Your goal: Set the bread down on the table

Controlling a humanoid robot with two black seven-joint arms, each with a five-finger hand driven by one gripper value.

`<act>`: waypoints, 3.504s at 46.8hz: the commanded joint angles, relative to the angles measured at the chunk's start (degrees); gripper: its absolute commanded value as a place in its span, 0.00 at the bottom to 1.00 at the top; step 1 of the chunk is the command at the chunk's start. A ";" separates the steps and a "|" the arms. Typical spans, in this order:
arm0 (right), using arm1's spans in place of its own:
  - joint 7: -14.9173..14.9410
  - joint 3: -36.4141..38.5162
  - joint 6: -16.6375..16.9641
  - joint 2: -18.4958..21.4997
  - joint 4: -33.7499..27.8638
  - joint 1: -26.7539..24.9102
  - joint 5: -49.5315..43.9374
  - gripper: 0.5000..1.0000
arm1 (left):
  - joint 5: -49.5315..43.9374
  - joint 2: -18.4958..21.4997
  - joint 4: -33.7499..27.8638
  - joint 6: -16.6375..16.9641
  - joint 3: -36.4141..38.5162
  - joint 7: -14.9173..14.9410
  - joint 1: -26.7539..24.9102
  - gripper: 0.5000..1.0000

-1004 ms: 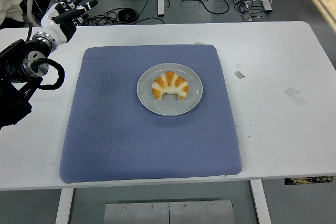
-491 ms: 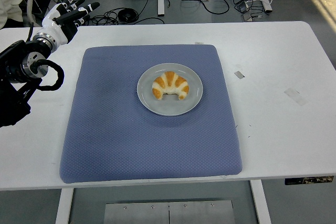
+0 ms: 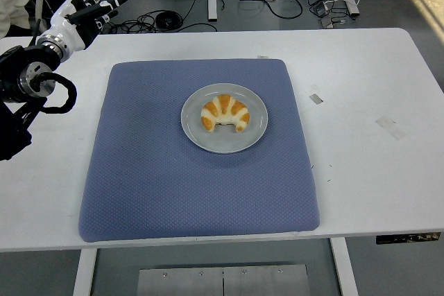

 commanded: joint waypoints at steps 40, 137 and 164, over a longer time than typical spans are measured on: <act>-0.02 0.00 0.01 0.00 0.00 0.00 0.00 1.00 | 0.01 1.48 -0.75 -0.21 11.60 0.13 -5.22 0.96; -0.02 0.00 0.01 0.00 0.00 0.00 0.00 1.00 | 42.47 -9.06 -11.12 -12.43 31.64 3.29 -15.76 0.96; -0.02 0.00 0.01 0.00 0.00 0.00 0.00 1.00 | 42.47 -9.15 -11.12 -13.66 33.84 5.84 -15.41 0.96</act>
